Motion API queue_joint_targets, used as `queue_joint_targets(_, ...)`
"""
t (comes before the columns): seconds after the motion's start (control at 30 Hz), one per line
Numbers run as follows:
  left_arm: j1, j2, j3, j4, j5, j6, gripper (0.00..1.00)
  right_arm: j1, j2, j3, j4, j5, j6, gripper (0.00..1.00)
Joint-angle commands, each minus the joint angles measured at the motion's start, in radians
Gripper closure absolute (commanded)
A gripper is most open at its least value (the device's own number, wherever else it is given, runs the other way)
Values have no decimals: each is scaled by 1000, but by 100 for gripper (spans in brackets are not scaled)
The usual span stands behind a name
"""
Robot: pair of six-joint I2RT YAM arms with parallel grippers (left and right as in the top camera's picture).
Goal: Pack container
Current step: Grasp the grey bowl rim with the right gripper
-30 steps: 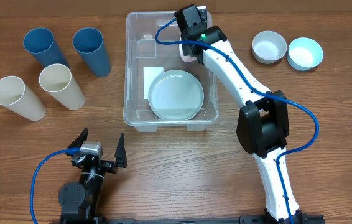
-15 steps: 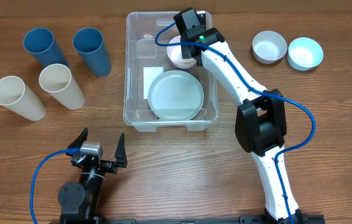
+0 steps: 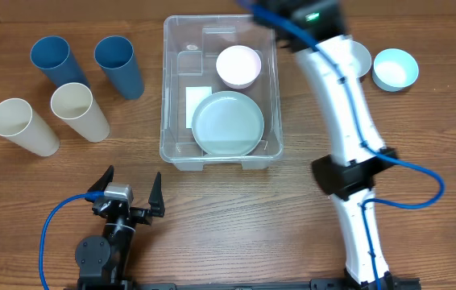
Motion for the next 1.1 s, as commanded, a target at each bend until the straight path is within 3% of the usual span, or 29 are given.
queue_joint_targets(0.0, 5, -8, -3, 1, 9, 9, 0, -209, 11, -25, -89, -64, 204, 28)
queue_joint_targets(0.23, 5, -8, -3, 1, 9, 9, 0, -435, 29, -315, 3, -253, 229, 27)
queue_joint_targets(0.53, 5, -8, -3, 1, 9, 9, 0, -464, 29, -594, 191, -271, 211, 34)
queue_joint_targets(0.87, 5, -8, -3, 1, 9, 9, 0, -464, 29, -755, 317, -271, 222, 63)
queue_joint_targets(1.0, 5, -8, -3, 1, 9, 9, 0, -464, 30, -773, 337, -272, 222, 70)
queue_joint_targets(1.03, 5, -8, -3, 1, 9, 9, 0, -463, 34, -772, 340, -273, 222, 73)
queue_joint_targets(1.07, 5, -8, -3, 1, 9, 9, 0, -463, 34, -772, 341, -282, 222, 84)
